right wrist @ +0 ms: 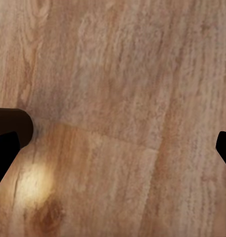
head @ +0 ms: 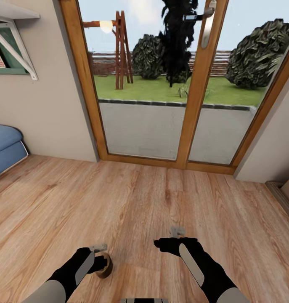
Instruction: Place each of the two pumpkins and all three candles from the living room inside a cabinet in the living room (use any cabinet), then make sure every cabinet is closed, and position the cauldron so it is next to a table in the living room.
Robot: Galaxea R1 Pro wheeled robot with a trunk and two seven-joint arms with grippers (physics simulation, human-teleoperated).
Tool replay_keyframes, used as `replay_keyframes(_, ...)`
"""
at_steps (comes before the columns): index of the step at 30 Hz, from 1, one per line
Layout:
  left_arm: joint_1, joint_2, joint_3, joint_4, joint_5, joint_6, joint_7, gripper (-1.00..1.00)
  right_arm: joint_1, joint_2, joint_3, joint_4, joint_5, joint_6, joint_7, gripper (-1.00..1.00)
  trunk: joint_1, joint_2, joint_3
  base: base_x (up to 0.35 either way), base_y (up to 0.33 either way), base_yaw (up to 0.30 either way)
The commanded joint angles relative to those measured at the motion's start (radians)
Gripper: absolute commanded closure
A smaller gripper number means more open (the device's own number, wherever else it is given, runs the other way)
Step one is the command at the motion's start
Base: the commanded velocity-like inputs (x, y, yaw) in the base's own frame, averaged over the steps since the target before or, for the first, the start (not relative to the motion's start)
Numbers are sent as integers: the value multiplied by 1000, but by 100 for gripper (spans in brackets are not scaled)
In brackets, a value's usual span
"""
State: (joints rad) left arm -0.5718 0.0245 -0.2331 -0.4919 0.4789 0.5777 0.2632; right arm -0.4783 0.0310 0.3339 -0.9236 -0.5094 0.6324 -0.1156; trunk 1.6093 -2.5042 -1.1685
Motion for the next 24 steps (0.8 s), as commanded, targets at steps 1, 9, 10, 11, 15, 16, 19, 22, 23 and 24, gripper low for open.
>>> replay_keyframes(1, 0, 1, -8, -2, 10, 3, 8, -100, 0, 0, 2, -1, -11, 3, -10, -100, 0, -1, -5, 0, 0, 0)
replay_keyframes(9, 0, -10, -8, -2, 10, -2, 10, -100, -1, -1, 2, -1, -11, 3, -10, -100, 4, -3, -36, 0, 0, 0)
replay_keyframes(10, 0, -12, -9, -2, 10, -2, 10, -100, -1, -1, 2, -1, -11, 3, -10, -100, 4, -3, -40, 0, 0, 0)
replay_keyframes(11, 0, -13, -9, -2, 10, -3, 10, -100, -1, -1, 2, -1, -11, 3, -10, -100, 5, -3, -44, 0, 0, 0)
replay_keyframes(15, 0, -21, -9, -2, 10, -4, 10, -100, 0, 0, 2, -1, -11, 3, -10, -100, 6, -4, -59, 0, 0, 0)
replay_keyframes(16, 0, -21, -9, -2, 10, -4, 10, -100, 0, 0, 2, -1, -11, 3, -10, -100, 7, -4, -63, 0, 0, 0)
replay_keyframes(19, 0, -23, -9, -2, 10, -4, 10, -100, -1, 0, 2, -1, -11, 3, -10, -100, 8, -5, -74, 0, 0, 0)
replay_keyframes(22, 0, -23, -9, -3, 10, -4, 10, -100, 0, 0, 2, -1, -11, 3, -10, -100, 10, -6, -86, 0, 0, 0)
replay_keyframes(23, 0, -23, -9, -3, 10, -4, 10, -100, 0, 0, 2, -1, -11, 3, -10, -100, 10, -6, -90, 0, 0, 0)
replay_keyframes(24, 0, -23, -9, -3, 10, -4, 10, -100, 0, 0, 2, -1, -11, 3, -10, -100, 10, -6, -90, 0, 0, 0)
